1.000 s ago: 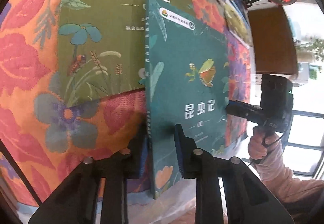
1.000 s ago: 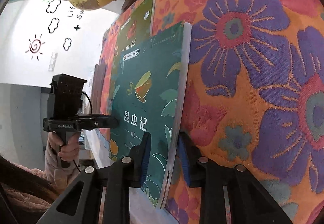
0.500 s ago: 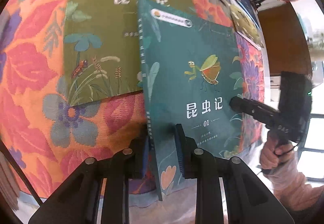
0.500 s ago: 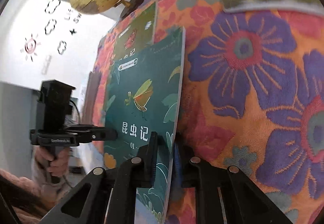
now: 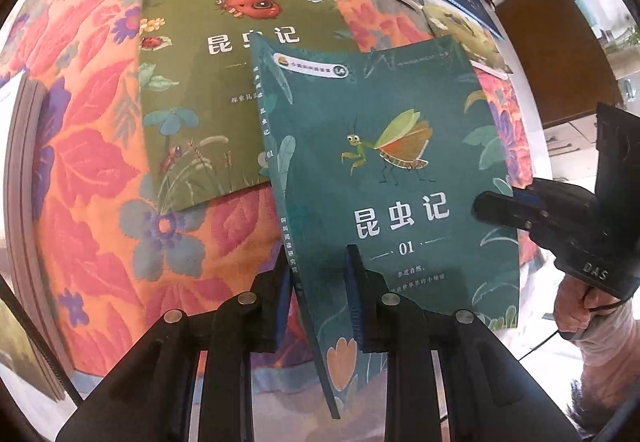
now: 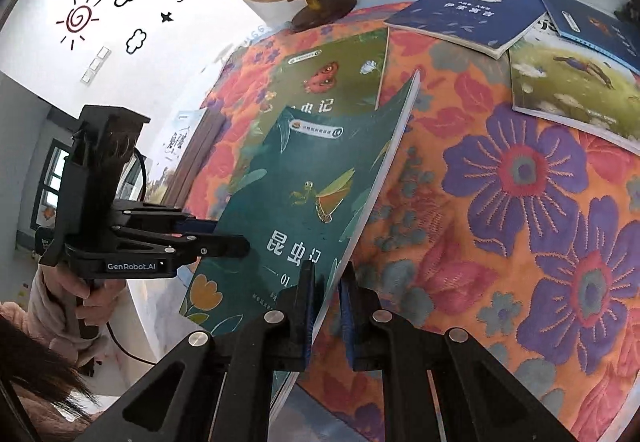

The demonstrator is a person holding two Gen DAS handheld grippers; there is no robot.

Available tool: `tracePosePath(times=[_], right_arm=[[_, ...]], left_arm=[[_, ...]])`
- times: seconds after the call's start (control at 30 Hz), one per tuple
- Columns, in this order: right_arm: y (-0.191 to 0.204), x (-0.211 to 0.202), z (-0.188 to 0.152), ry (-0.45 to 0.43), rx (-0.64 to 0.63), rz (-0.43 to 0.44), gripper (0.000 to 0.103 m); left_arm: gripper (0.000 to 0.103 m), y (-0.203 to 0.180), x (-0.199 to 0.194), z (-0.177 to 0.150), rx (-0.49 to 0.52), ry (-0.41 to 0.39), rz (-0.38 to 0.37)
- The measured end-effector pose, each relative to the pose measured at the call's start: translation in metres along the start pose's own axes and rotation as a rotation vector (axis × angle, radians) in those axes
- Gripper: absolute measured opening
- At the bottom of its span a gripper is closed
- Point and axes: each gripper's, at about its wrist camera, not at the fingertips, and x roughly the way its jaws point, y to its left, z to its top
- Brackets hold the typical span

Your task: Organize books

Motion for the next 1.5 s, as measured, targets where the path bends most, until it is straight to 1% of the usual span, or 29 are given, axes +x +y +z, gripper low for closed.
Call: tracePosePath(times=[0.1,0.23,0.33,0.53,0.97,1.2,1.5], right_arm=[[0.007,0.001,0.001,-0.005,0.009,0.005,0.011],[0.018,0.000,0.002,-0.016,0.003,-0.005,0.011],[0.023,0.000,0.002,-0.020,0.013,-0.007,0.011],[0.039,0.002,0.000,-0.038,0.027,-0.015,0.012],[0.067,-0.012,0.001,-0.124,0.085,-0.018,0.012],[0.085,-0.022,0.006,-0.171,0.092,-0.019,0.012],[0.110,-0.023,0.016,-0.203,0.088,-0.009,0.012]], left_arm=[[0.021,-0.002,-0.004,-0.003,0.010,-0.009,0.012],[0.021,0.001,-0.012,-0.005,0.020,-0.017,0.006],[0.021,0.006,-0.019,-0.007,0.019,-0.023,-0.013],[0.021,0.010,-0.028,-0.008,0.043,-0.033,-0.010],[0.021,0.017,-0.054,-0.009,0.099,-0.063,-0.034],[0.021,0.021,-0.073,-0.009,0.123,-0.085,-0.043],[0.021,0.035,-0.093,-0.009,0.136,-0.111,-0.038]])
